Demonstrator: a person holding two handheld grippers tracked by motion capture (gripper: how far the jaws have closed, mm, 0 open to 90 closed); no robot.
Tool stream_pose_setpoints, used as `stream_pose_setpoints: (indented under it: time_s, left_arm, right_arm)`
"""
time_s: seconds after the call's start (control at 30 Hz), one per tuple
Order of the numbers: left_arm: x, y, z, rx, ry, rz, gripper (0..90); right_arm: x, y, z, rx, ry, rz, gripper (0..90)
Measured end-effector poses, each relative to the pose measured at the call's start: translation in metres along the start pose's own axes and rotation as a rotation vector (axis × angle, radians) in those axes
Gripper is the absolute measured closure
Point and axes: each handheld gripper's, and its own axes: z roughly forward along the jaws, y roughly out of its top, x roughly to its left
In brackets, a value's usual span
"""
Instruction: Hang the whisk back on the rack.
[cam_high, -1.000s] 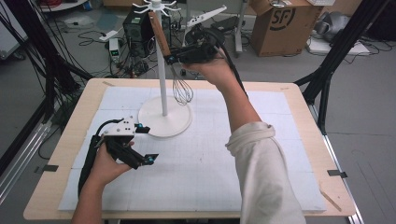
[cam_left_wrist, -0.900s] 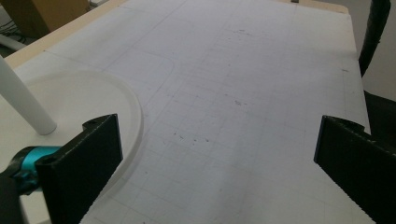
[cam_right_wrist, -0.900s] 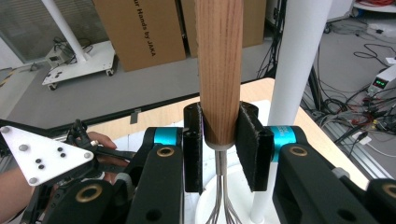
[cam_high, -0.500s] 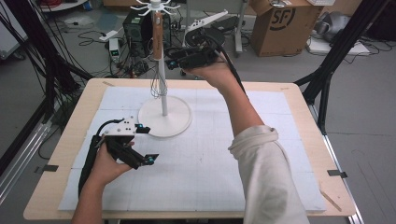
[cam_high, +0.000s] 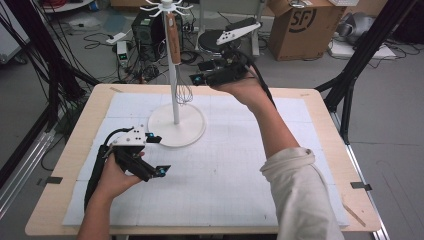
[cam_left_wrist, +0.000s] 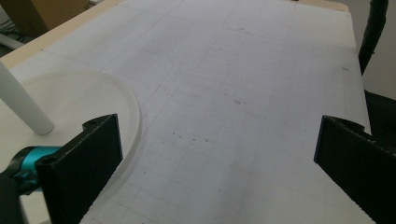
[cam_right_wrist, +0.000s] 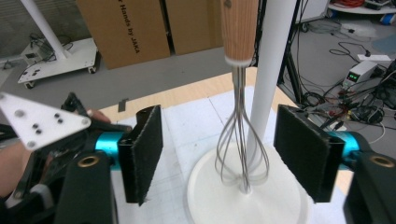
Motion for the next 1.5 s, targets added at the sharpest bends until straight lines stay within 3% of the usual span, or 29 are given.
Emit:
stream_pose_setpoints:
  time_s: [0.3, 0.77, 0.87, 1.37, 1.5]
  left_arm:
    - [0.0, 0.0, -0.001, -0.005, -0.005, -0.001, 1.6]
    - [0.001, 0.0, -0.005, -0.021, -0.008, -0.007, 1.6]
    - [0.001, 0.0, -0.005, -0.021, -0.008, -0.007, 1.6]
    - [0.002, -0.001, -0.007, -0.05, -0.025, -0.021, 1.6]
    - [0.003, -0.002, -0.006, -0.051, -0.027, -0.024, 1.6]
  right_arm:
    - [0.008, -0.015, -0.017, -0.046, -0.041, -0.016, 19.3]
    - [0.016, -0.052, -0.04, -0.052, -0.079, -0.009, 8.7]
    - [0.019, -0.061, -0.046, -0.055, -0.081, -0.008, 1.8]
    - [0.026, -0.12, -0.073, -0.037, -0.113, 0.024, 0.0]
    - [0.028, -0.136, -0.082, -0.054, -0.124, 0.036, 0.0]
